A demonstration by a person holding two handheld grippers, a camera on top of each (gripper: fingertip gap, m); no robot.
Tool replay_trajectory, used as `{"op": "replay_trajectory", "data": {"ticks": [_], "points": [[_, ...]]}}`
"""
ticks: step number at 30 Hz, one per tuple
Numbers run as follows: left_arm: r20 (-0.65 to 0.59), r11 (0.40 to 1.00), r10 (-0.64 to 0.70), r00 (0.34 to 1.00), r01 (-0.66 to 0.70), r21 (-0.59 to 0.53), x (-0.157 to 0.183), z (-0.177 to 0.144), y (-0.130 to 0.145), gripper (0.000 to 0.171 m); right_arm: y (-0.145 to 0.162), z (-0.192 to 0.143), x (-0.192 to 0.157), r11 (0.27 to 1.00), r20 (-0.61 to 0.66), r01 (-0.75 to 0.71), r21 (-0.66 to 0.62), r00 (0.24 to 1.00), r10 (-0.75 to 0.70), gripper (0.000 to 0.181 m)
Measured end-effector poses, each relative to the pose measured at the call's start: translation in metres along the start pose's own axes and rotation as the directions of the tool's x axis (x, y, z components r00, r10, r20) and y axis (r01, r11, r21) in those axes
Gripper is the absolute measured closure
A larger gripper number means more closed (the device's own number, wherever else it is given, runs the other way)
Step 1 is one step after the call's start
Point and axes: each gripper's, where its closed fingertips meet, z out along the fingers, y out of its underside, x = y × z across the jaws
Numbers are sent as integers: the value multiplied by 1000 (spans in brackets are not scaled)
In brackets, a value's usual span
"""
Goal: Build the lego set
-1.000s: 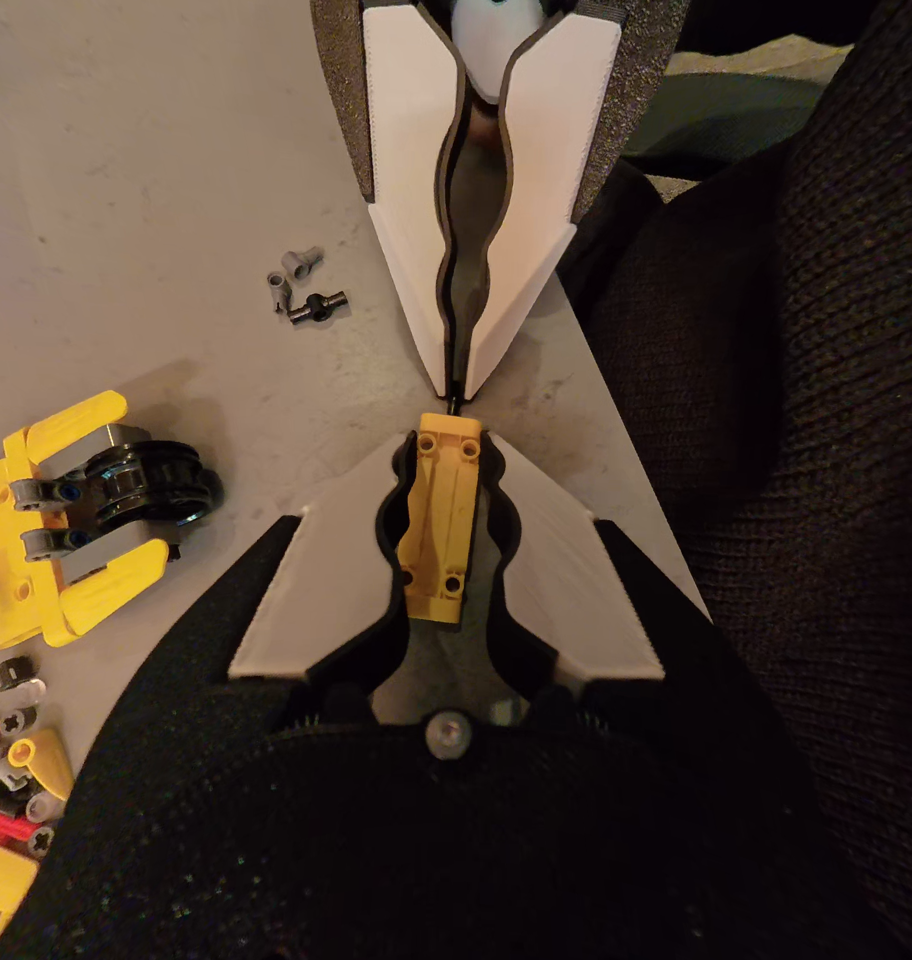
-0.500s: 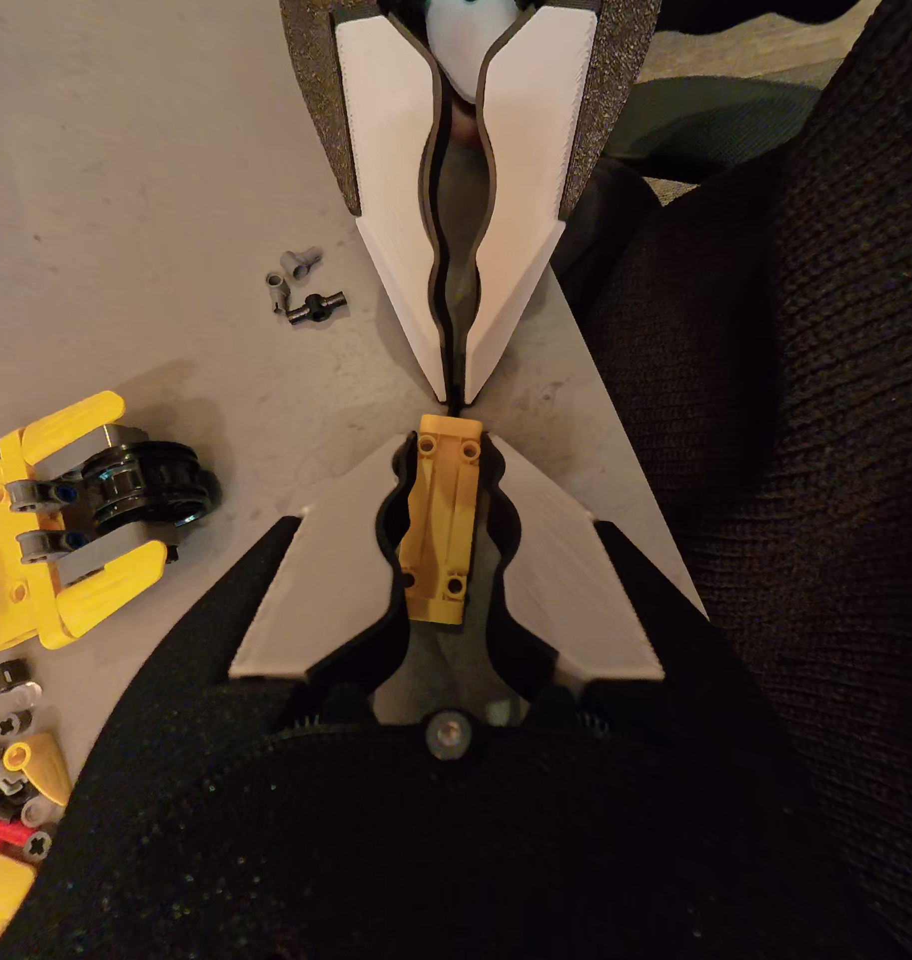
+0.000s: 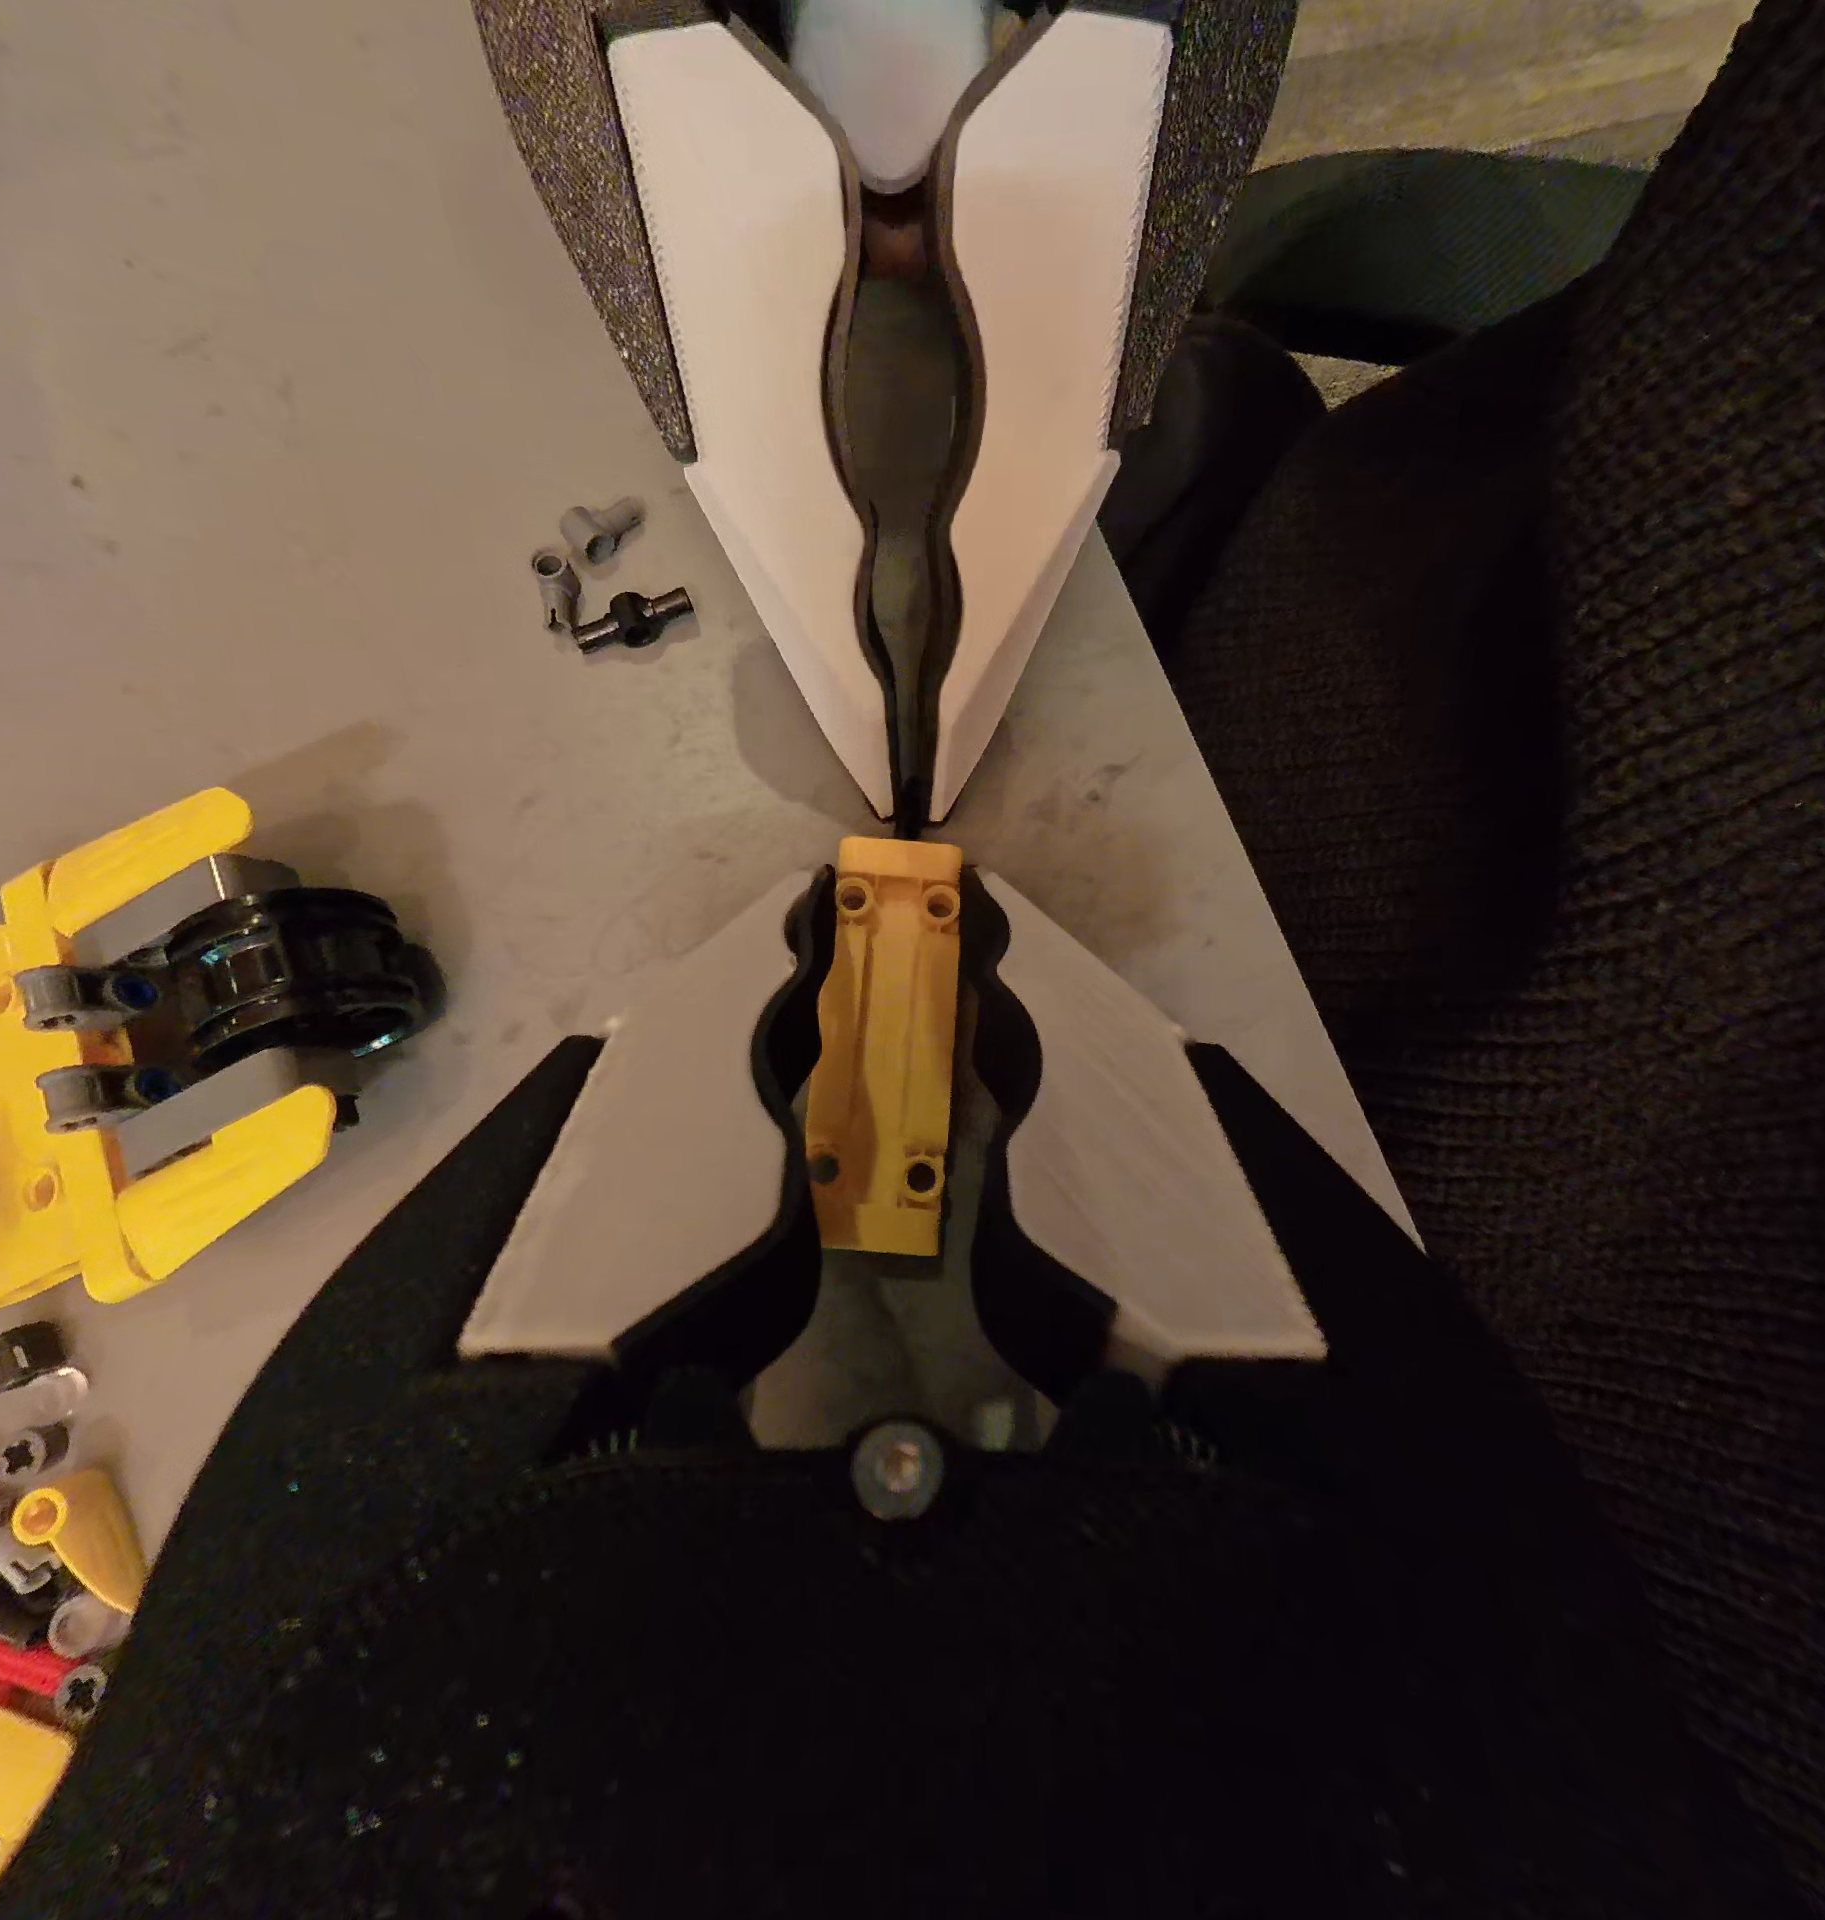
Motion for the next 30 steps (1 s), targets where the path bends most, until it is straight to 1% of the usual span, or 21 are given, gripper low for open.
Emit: {"op": "replay_trajectory", "data": {"ticks": [2, 3, 6, 9, 11, 13, 14, 16, 17, 18, 23, 27, 30], "points": [[-4, 1000, 7, 1000, -7, -2, 1, 1, 0, 151, -4, 2, 1, 997, -20, 72, 20, 997, -71, 181], [-6, 1000, 5, 1000, -5, -1, 1, 0, 0, 151, -4, 2, 1, 996, -11, 90, 15, 996, -90, 181], [-11, 1000, -1, 1000, 1, 0, 1, 0, 0, 151, -4, 2, 1, 999, 55, 23, 31, 998, -24, 181], [-20, 1000, -11, 1000, 11, 0, 0, 0, 0, 151, -3, 2, 2, 998, 54, -44, 48, 998, 41, 179], [-15, 1000, -7, 1000, 7, -1, 0, 0, 0, 150, -2, 1, 2, 997, 14, -57, 49, 998, 57, 176], [-9, 1000, 1, 1000, -1, -2, 0, 0, 0, 150, 1, -2, 6, 998, -74, -36, 47, 996, 40, 165], [-7, 1000, 2, 1000, -2, -2, 0, 0, 0, 150, 3, -4, 8, 999, -104, -25, 45, 994, 30, 165], [-13, 1000, -3, 1000, 3, -2, 0, 0, 0, 150, 8, -6, 5, 999, -108, -39, 35, 993, 42, 176], [-17, 1000, -7, 1000, 7, -2, 1, 0, 0, 150, 9, -6, 4, 998, -98, -53, 33, 994, 56, 177], [-18, 1000, -8, 1000, 8, -2, 1, 0, 0, 150, 8, -6, 2, 997, -86, -62, 37, 994, 65, 181], [-12, 1000, -2, 1000, 2, -2, 1, 0, 0, 150, 5, -2, 0, 998, -66, -59, 29, 996, 61, 181], [-22, 1000, -16, 1000, 15, -1, 0, 0, 0, 150, 5, -2, 0, 993, -27, -117, 29, 993, 118, 181], [-33, 1000, -27, 999, 27, -1, 1, 0, 0, 151, 3, -1, 0, 993, -30, -115, 27, 993, 116, 181]]}}
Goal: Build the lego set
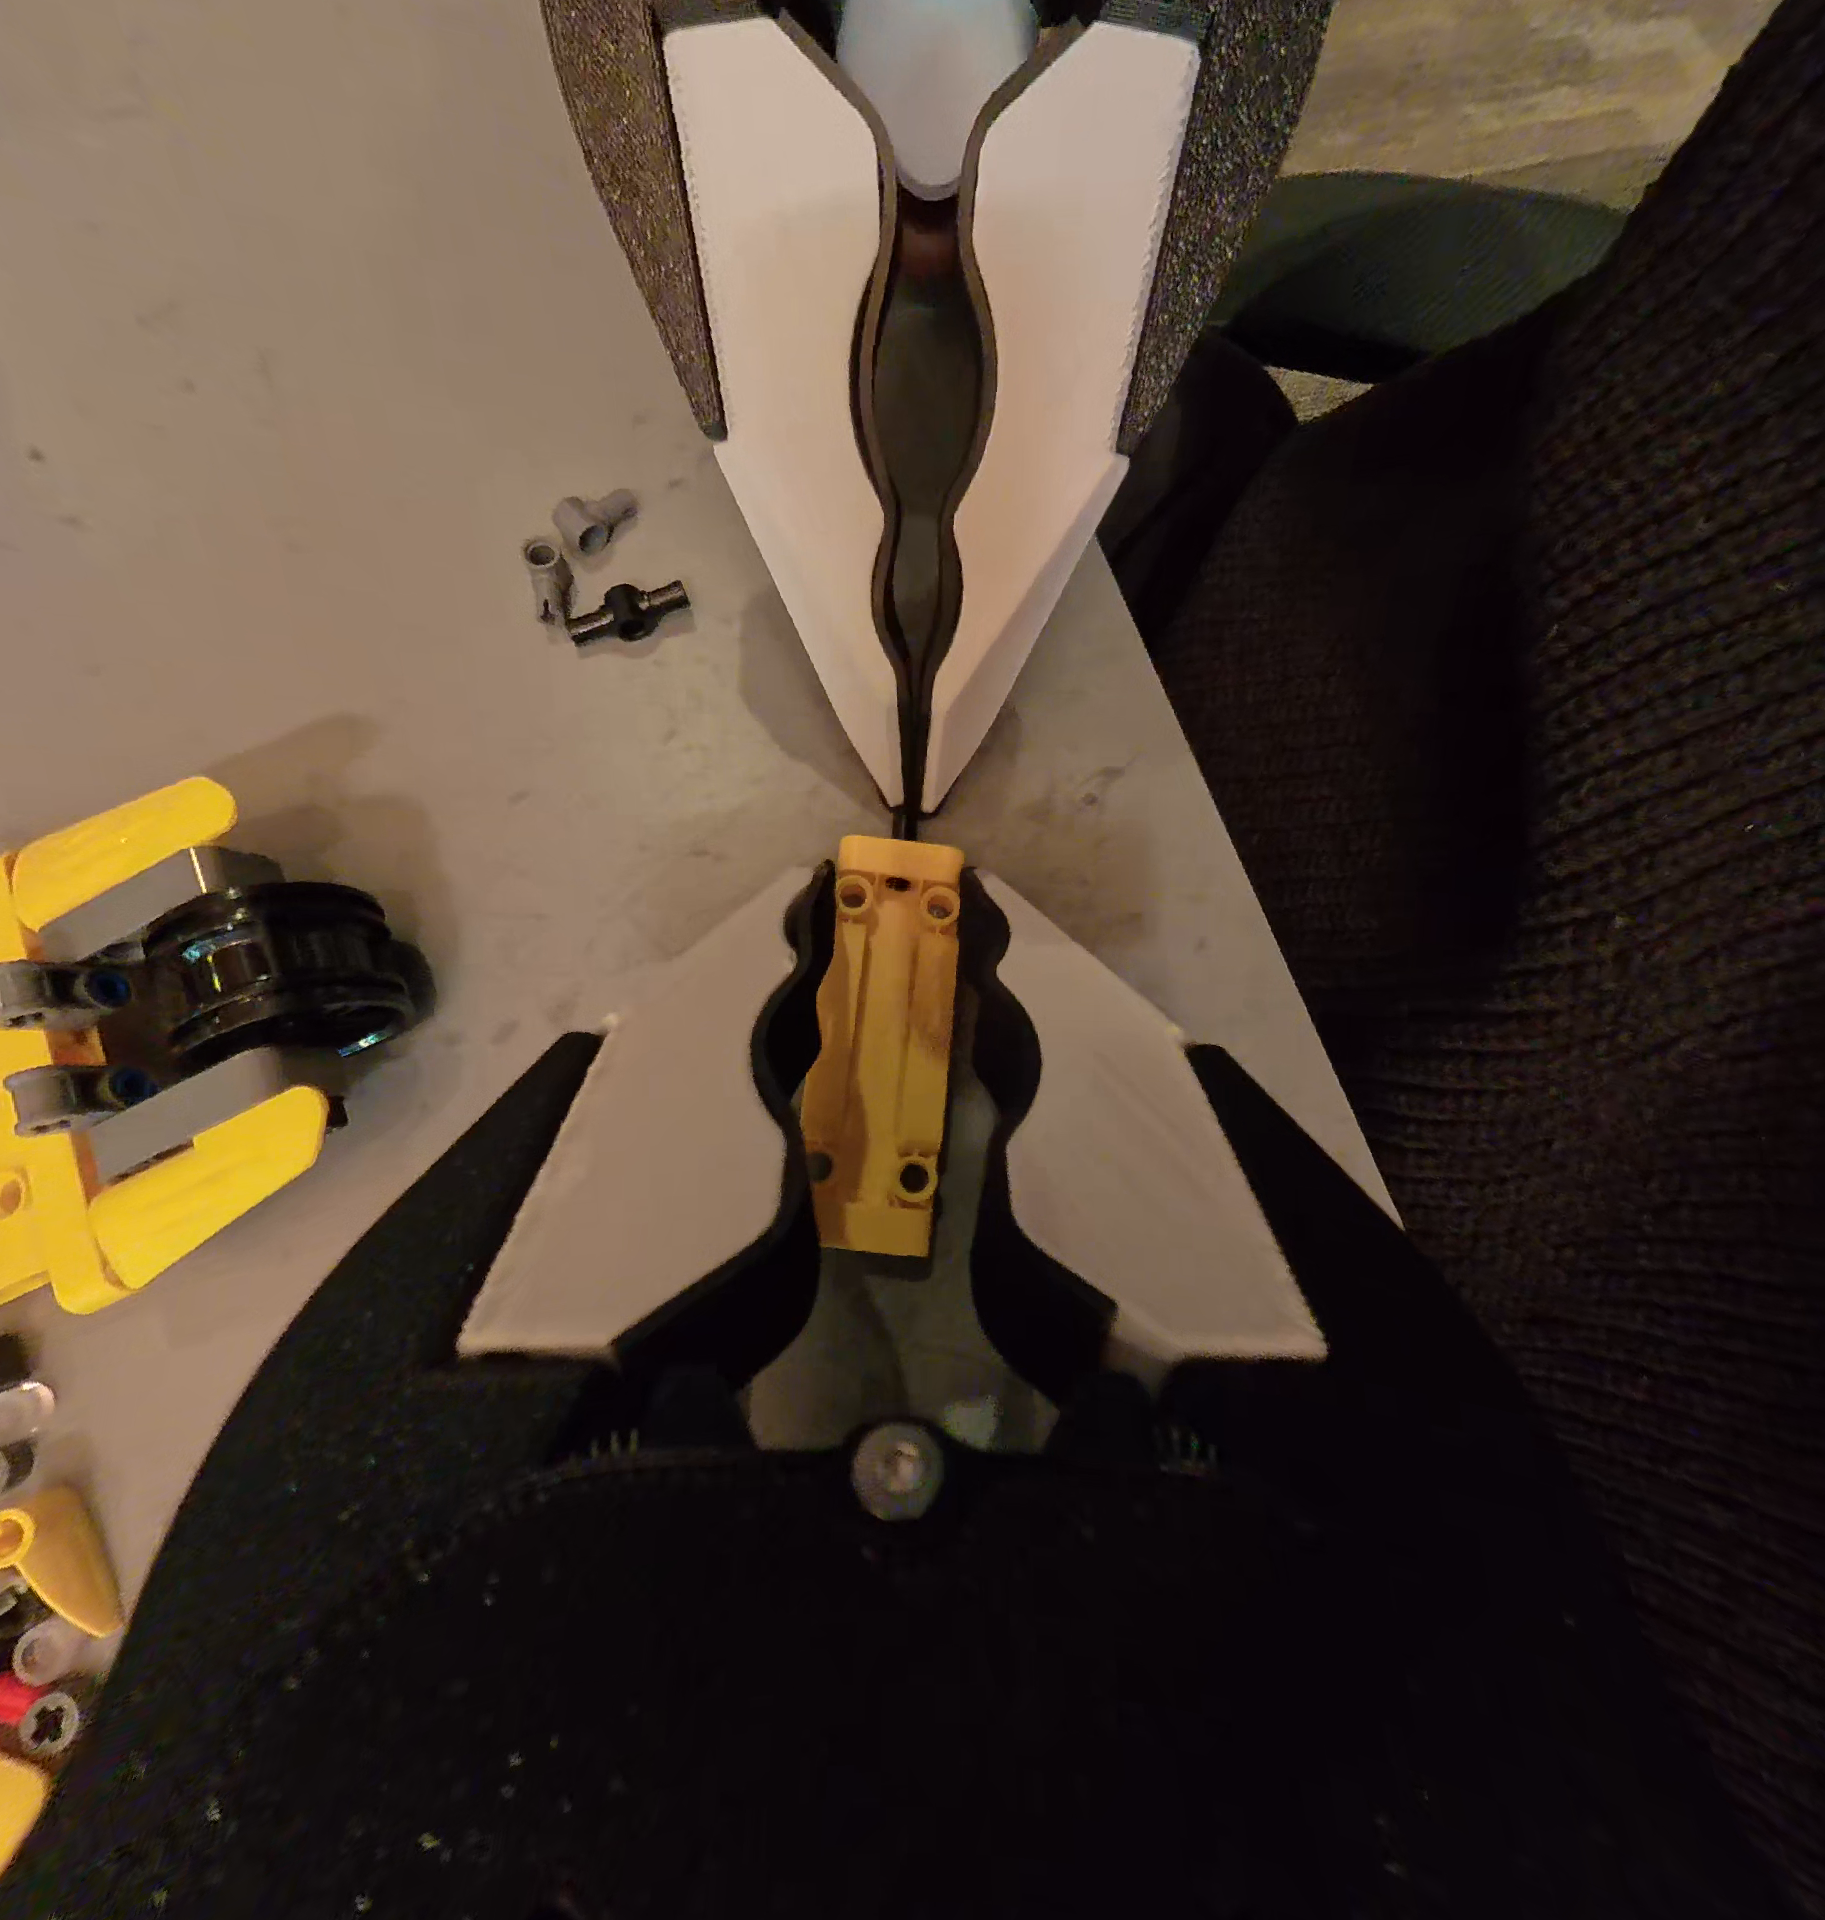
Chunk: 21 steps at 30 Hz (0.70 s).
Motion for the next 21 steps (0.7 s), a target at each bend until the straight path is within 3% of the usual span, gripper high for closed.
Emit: {"op": "replay_trajectory", "data": {"ticks": [10, 11, 13, 14, 21], "points": [[18, 1000, 16, 1000, -16, 1, -2, 0, 0, 150, 1, 0, 0, 999, -87, -30, 21, 996, 32, 181], [21, 1000, 12, 1000, -12, 3, -4, 1, -1, 146, 1, 0, 0, 998, -101, -46, 37, 994, 49, 181], [37, 1000, -5, 999, 5, 1, -8, 2, -2, 119, 1, 0, -2, 995, -120, -75, 70, 989, 83, 181], [31, 1000, 1, 1000, -1, 4, -7, 1, -2, 118, 1, 0, -2, 993, -125, -84, 85, 988, 94, 181], [94, 999, 40, 995, -43, 25, -10, -7, 0, 122, -2, -5, -3, 974, -139, -141, 179, 976, 167, 181]]}}
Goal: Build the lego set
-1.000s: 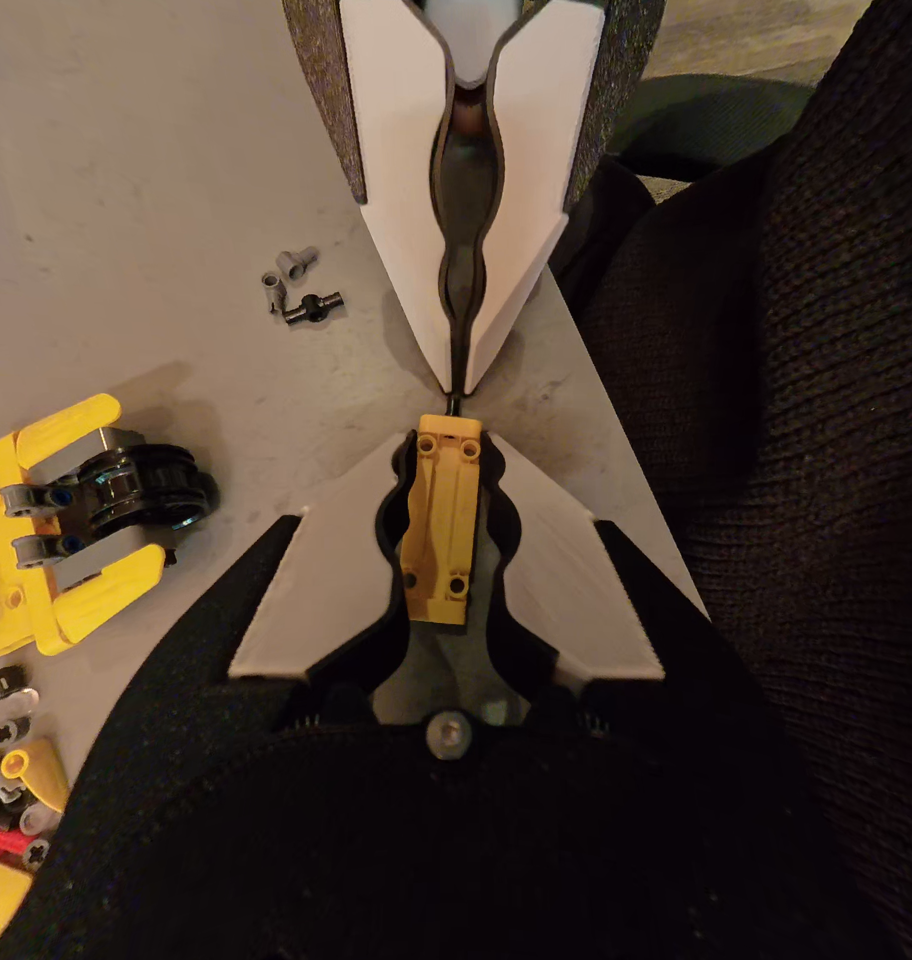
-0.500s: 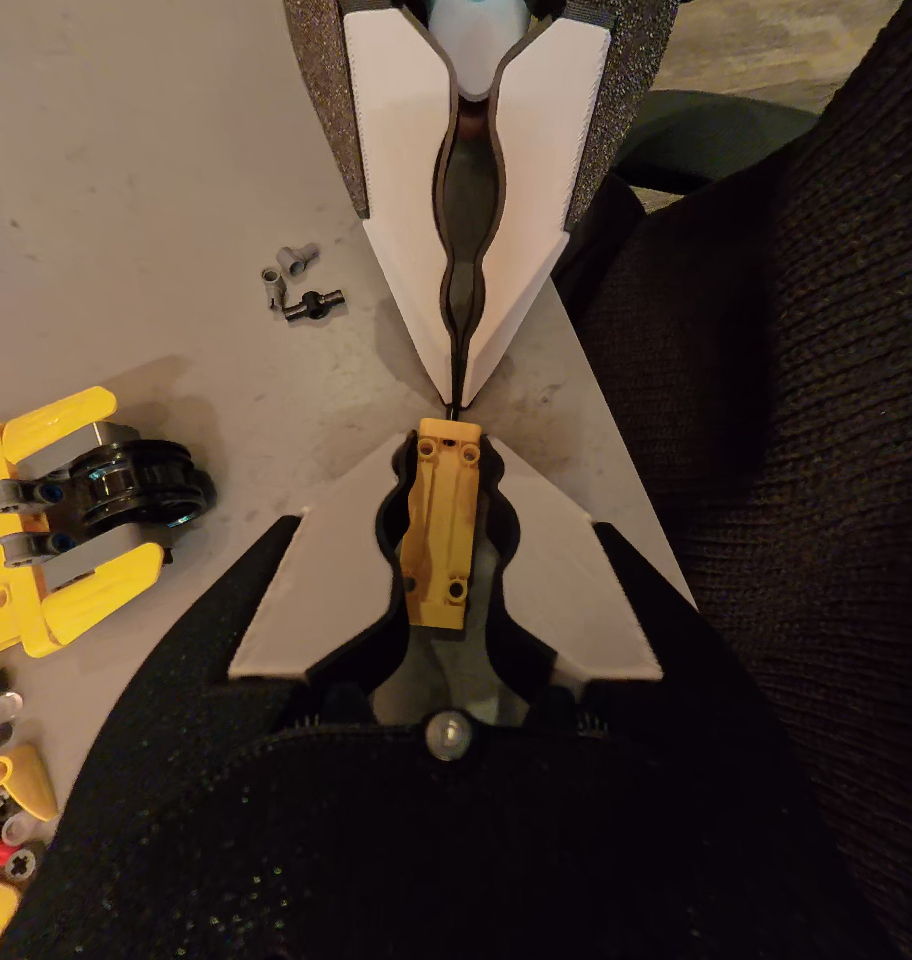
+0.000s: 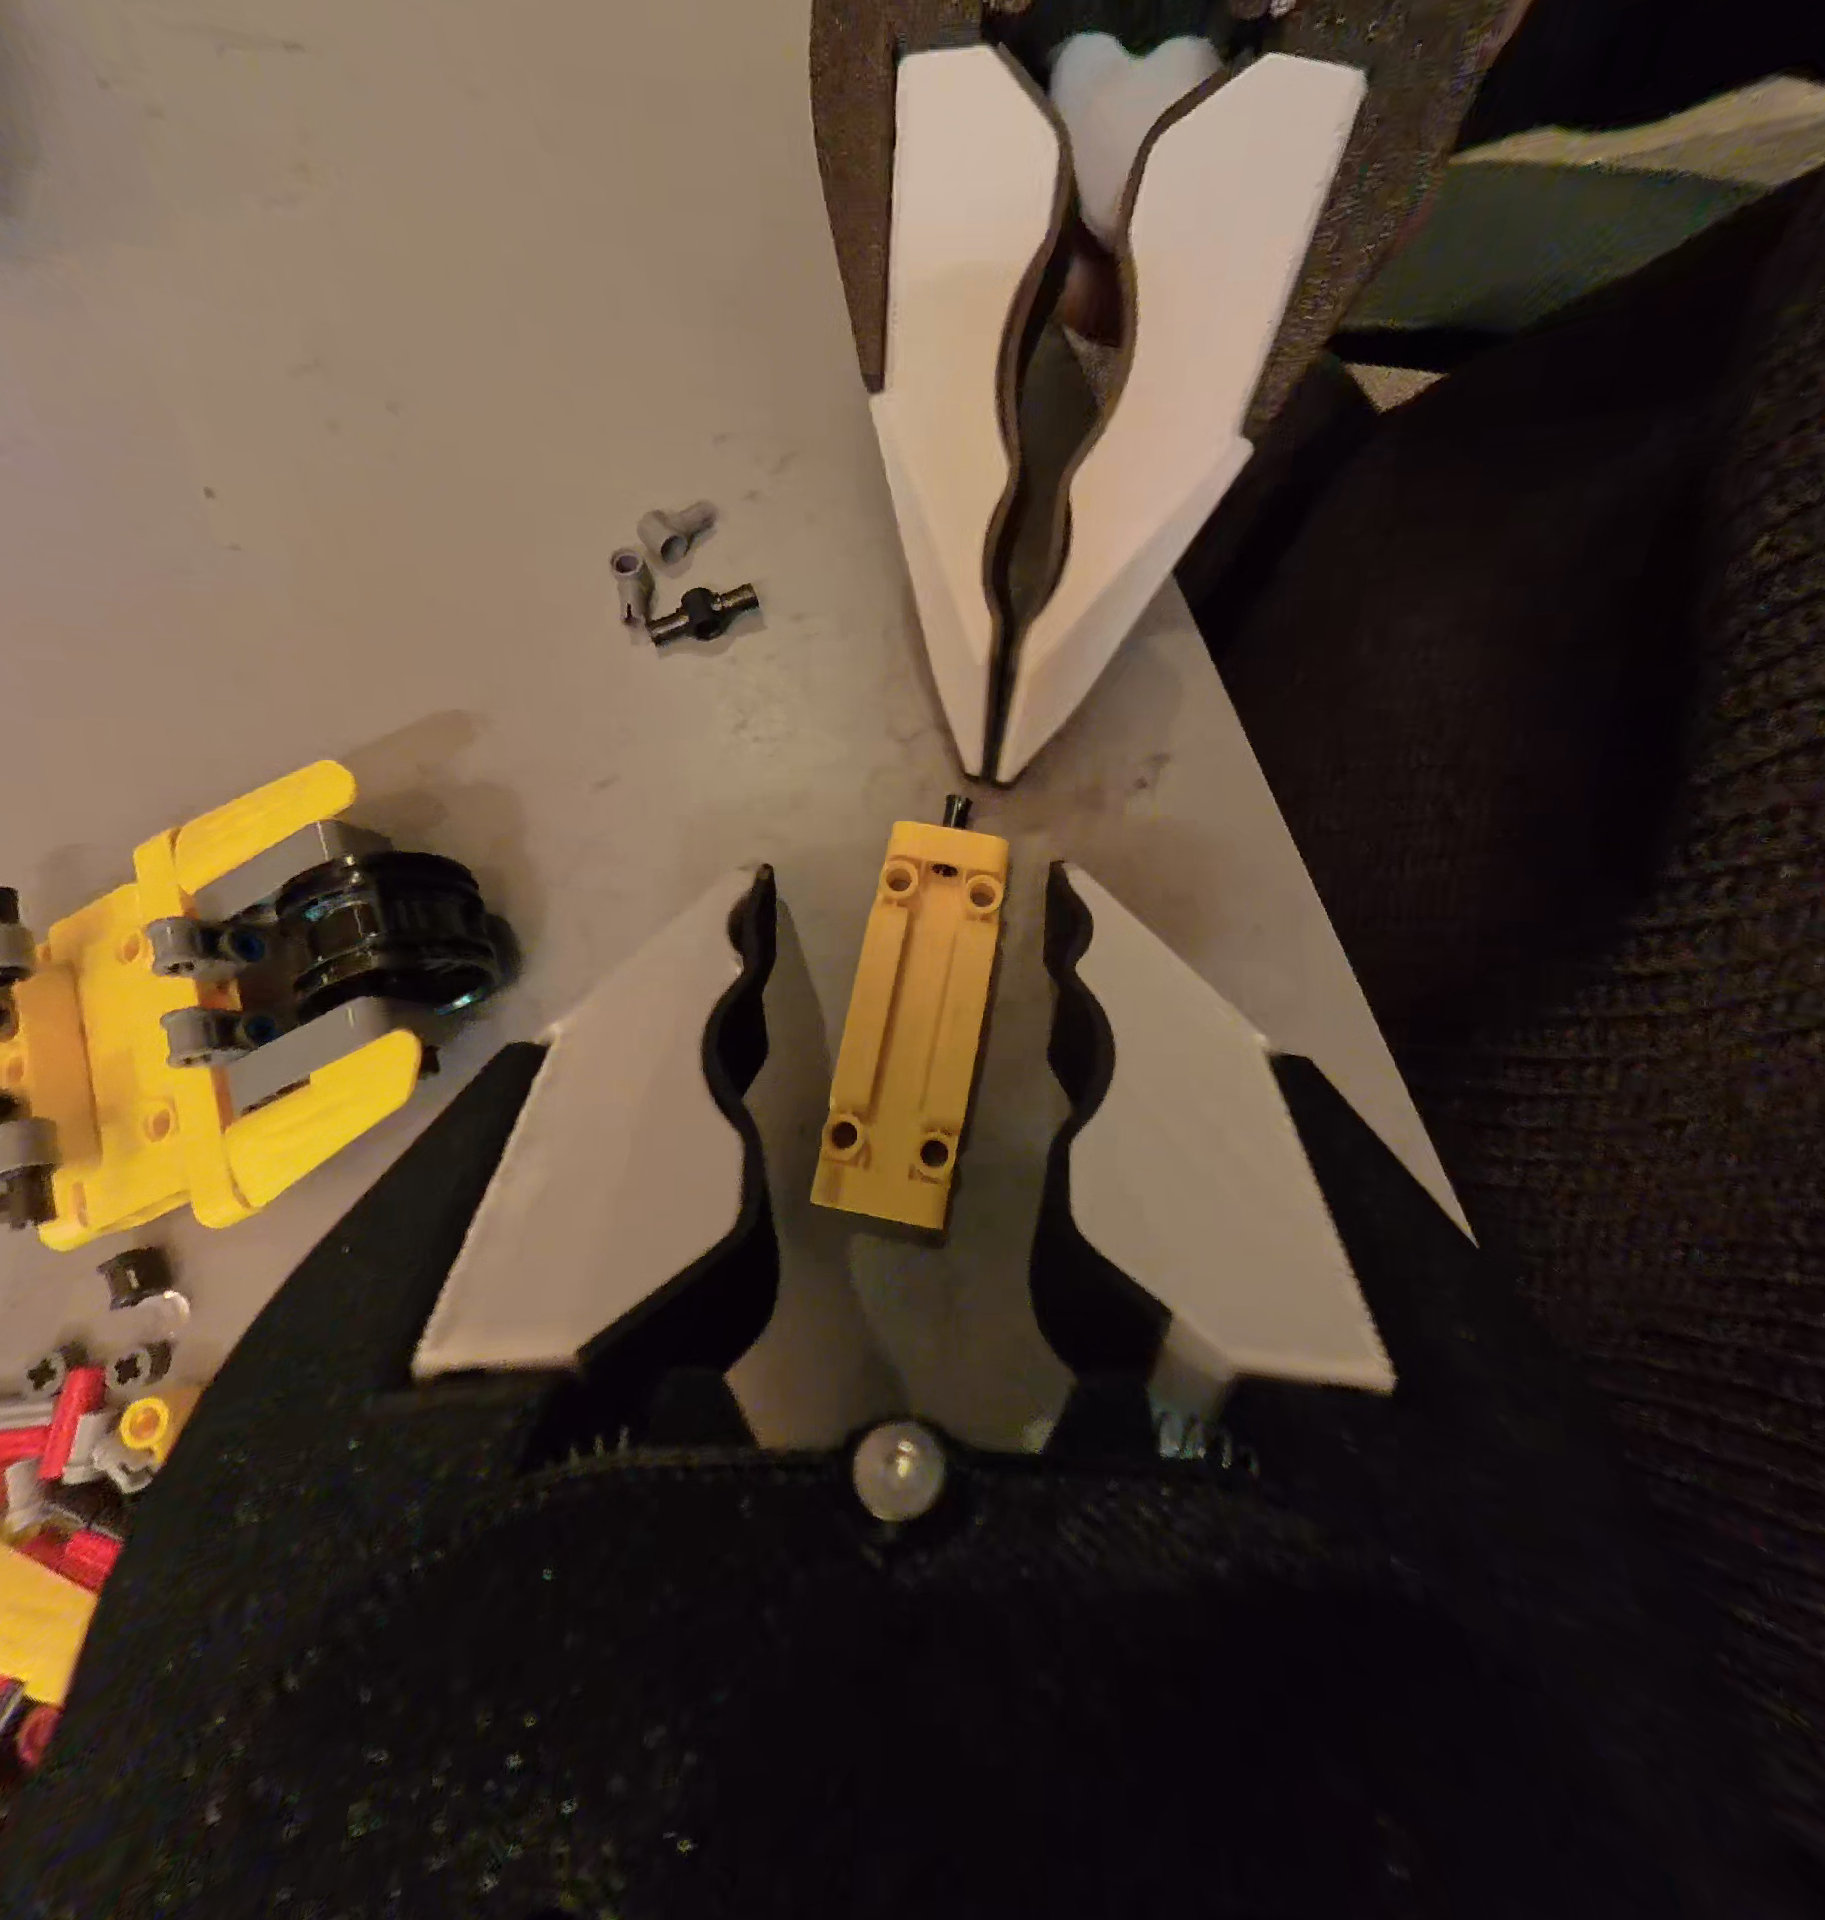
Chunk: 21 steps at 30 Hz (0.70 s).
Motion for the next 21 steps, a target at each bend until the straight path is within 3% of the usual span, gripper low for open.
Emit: {"op": "replay_trajectory", "data": {"ticks": [6, 11, 21], "points": [[76, 1000, 11, 997, -13, 22, -10, -2, -3, 125, -7, -7, 18, 992, -111, -51, 117, 992, 64, 181], [73, 999, 39, 997, -41, 19, -7, -2, -3, 128, -28, -19, 32, 956, -114, -72, 285, 988, 108, 181], [86, 999, 25, 996, -27, 19, -12, -4, -1, 126, -30, -22, 27, 949, -104, -39, 312, 992, 75, 181]]}}
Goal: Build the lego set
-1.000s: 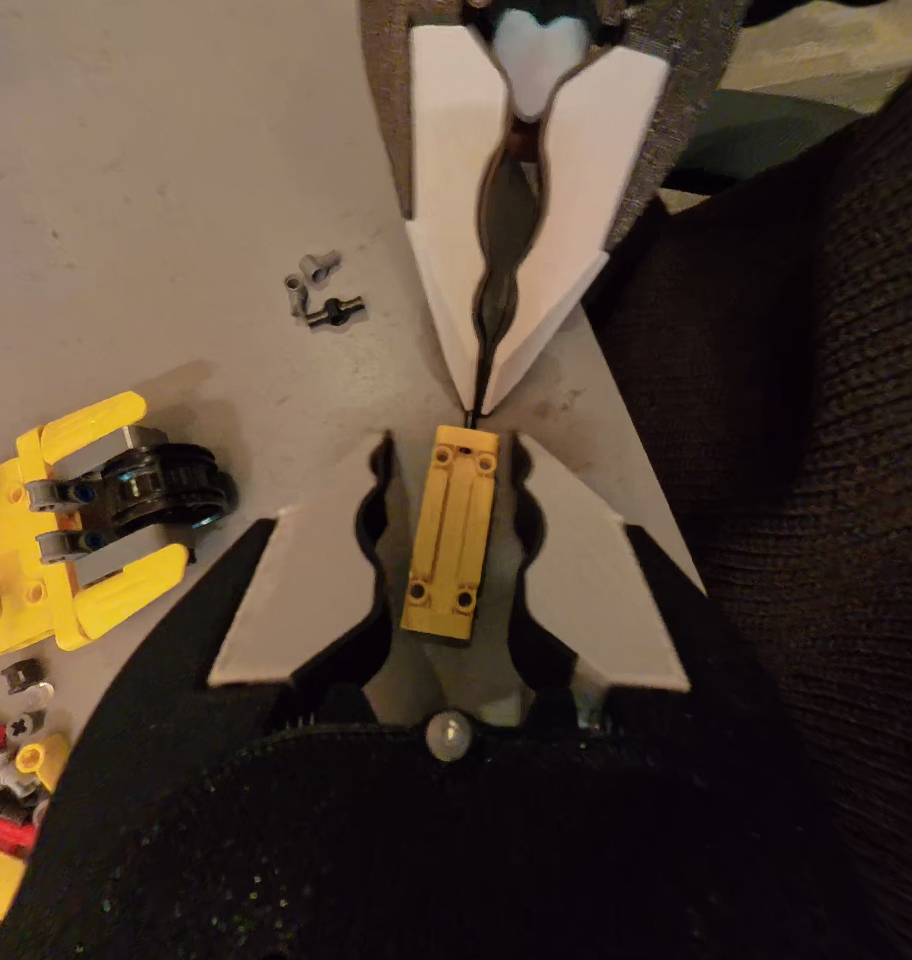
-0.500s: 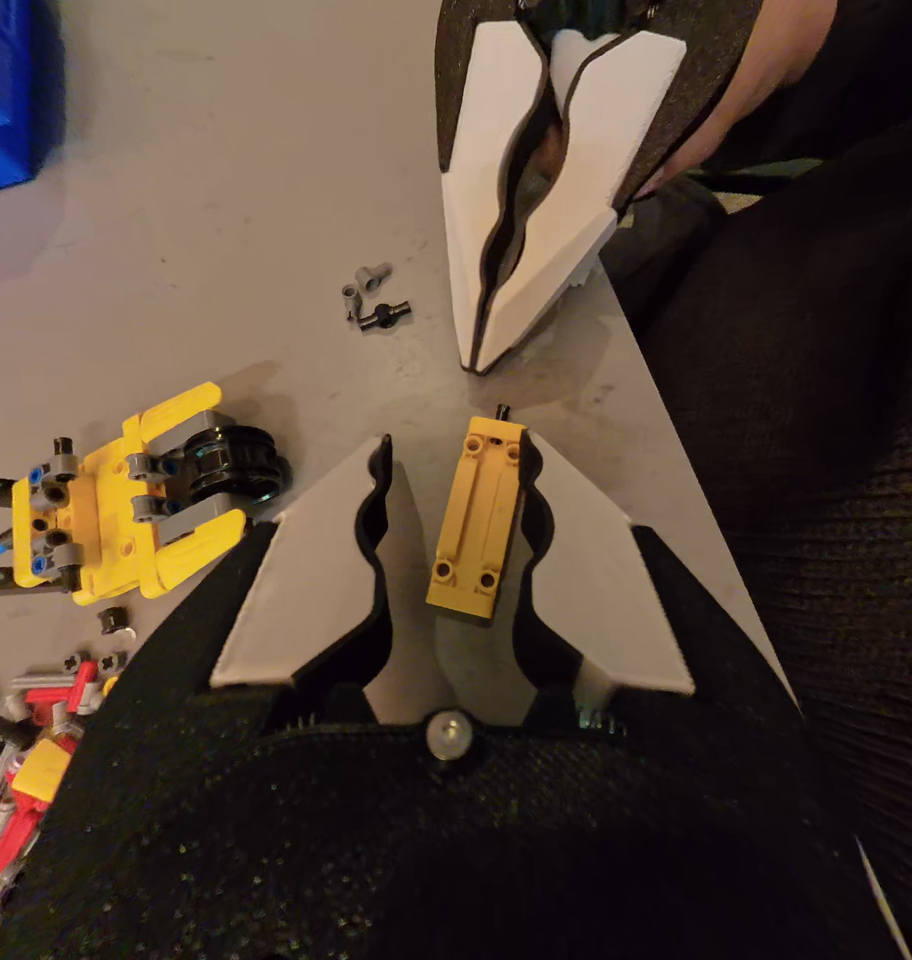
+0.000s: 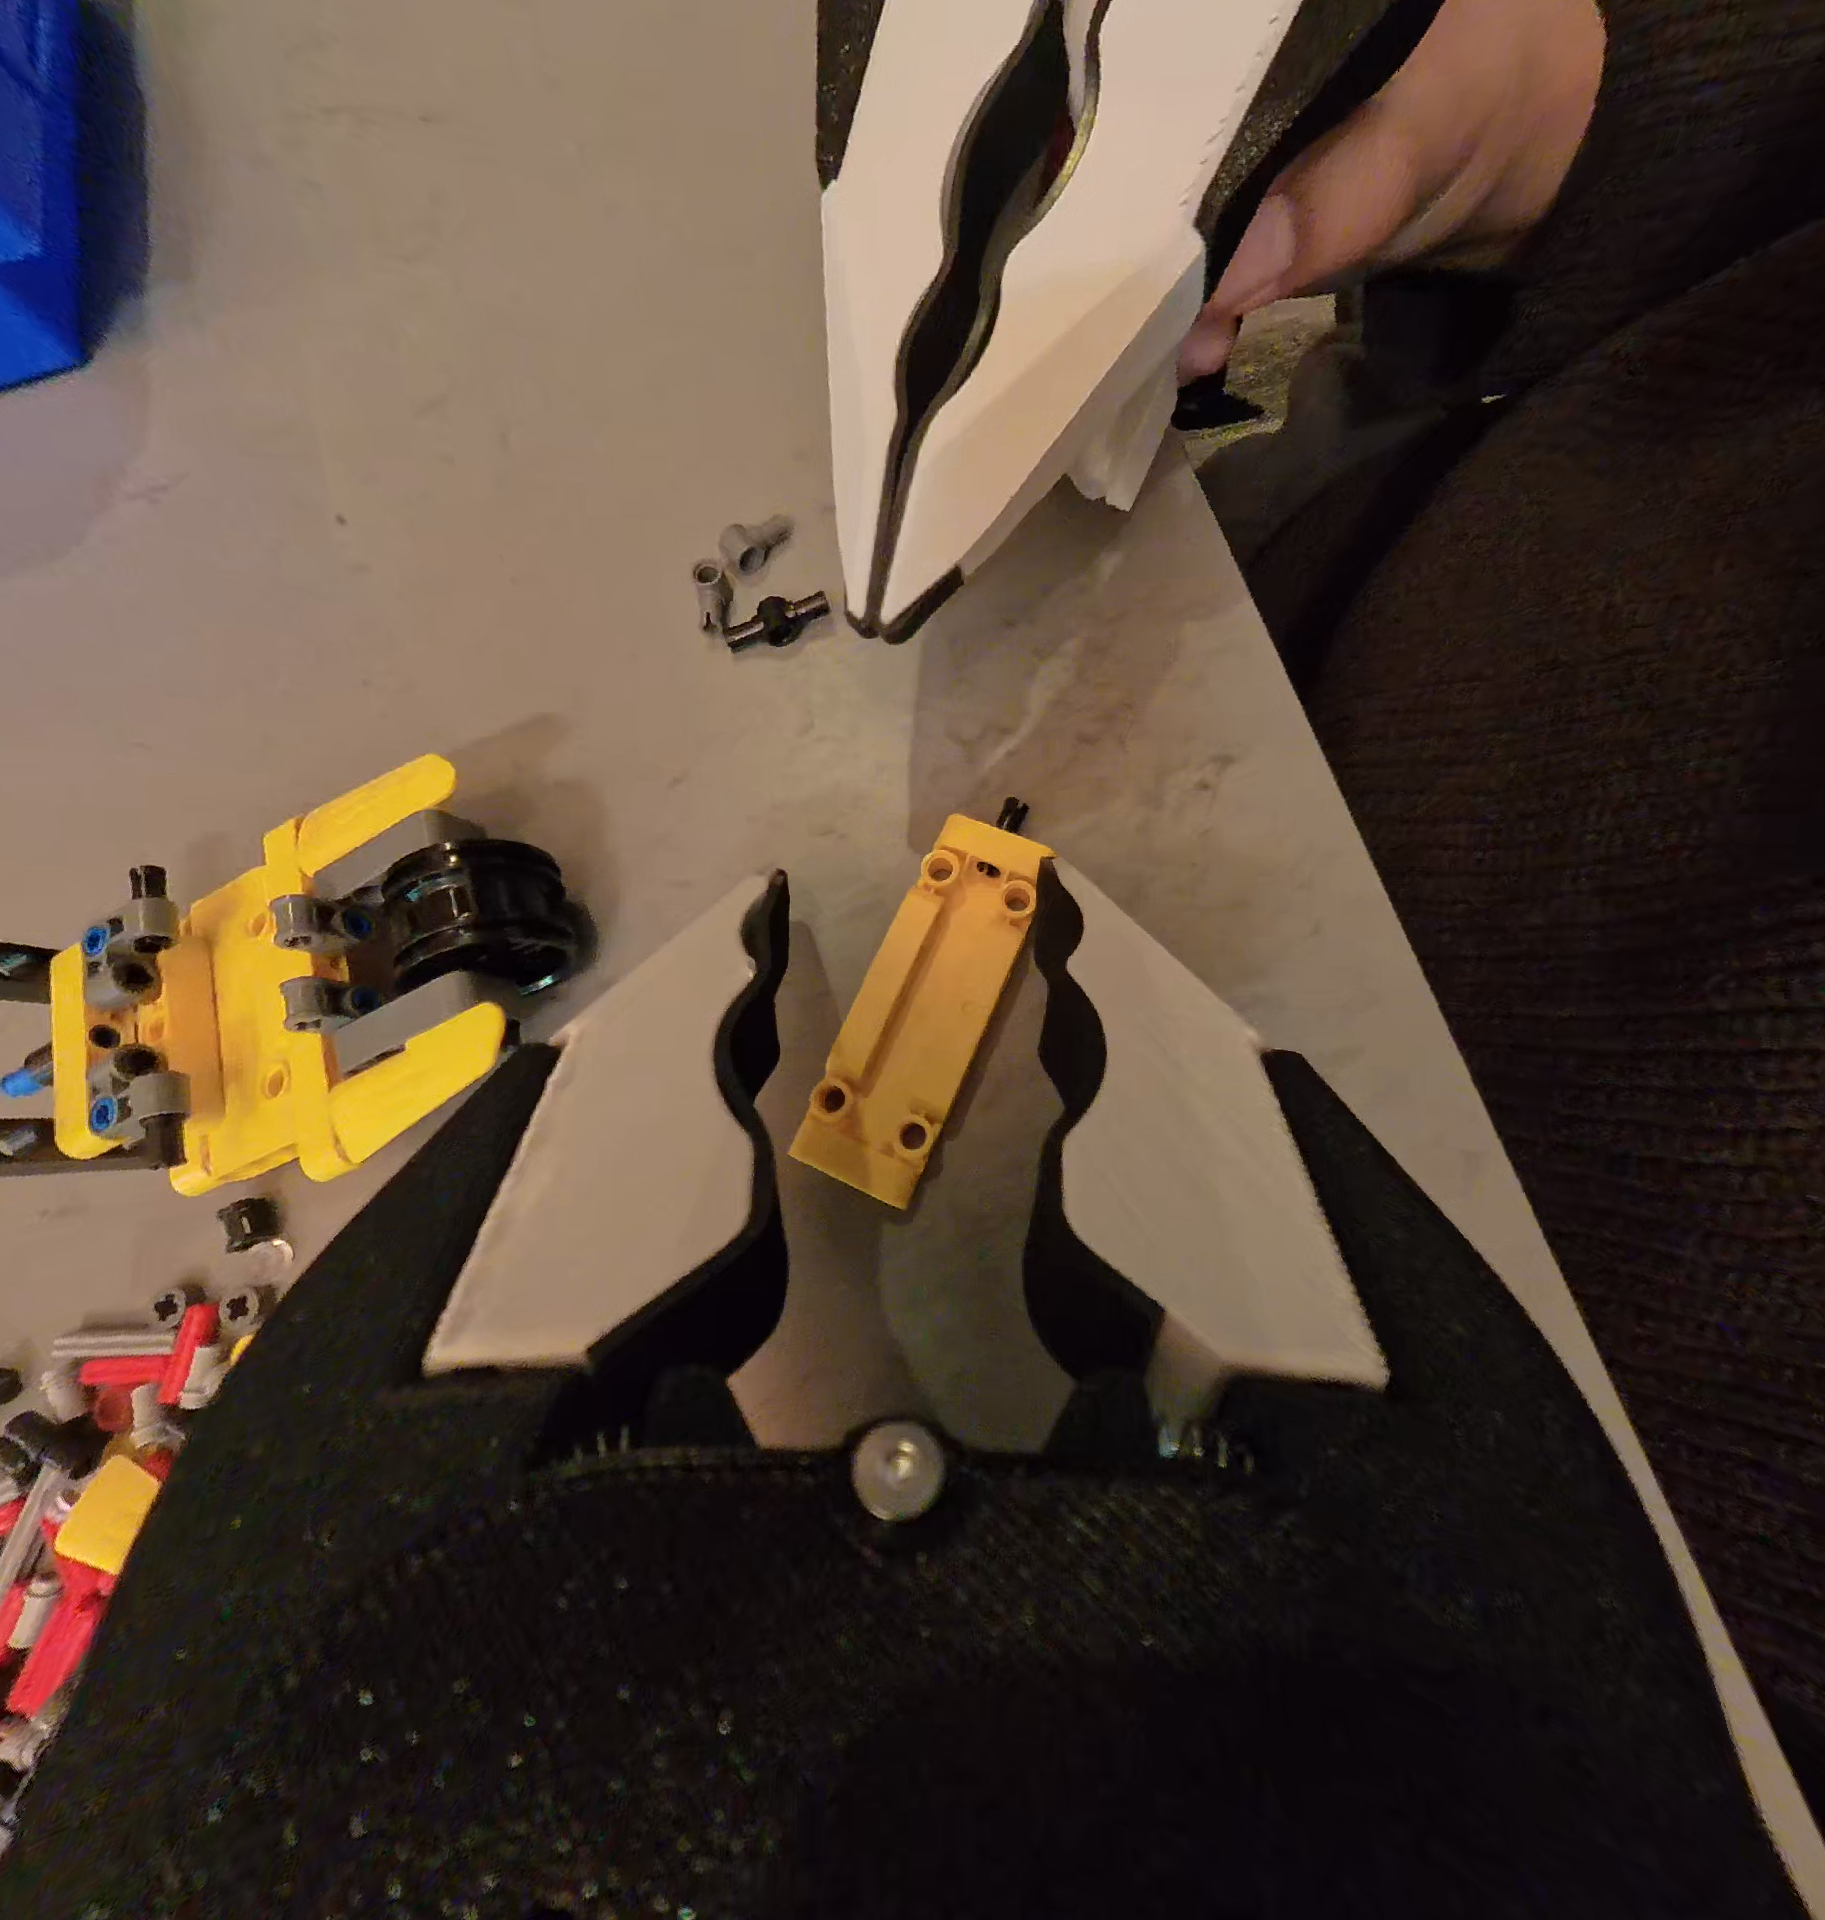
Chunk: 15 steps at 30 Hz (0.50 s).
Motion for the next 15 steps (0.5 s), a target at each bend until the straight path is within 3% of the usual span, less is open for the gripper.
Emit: {"op": "replay_trajectory", "data": {"ticks": [4, 15], "points": [[79, 1000, -27, 997, 27, -5, -17, -4, 5, 127, -1, -1, -2, 1000, 18, -7, 6, 1000, 6, 181], [107, 998, -60, 992, 57, 30, -24, -8, 1, 128, -2, -2, -3, 1000, 29, 1, 18, 1000, -1, 181]]}}
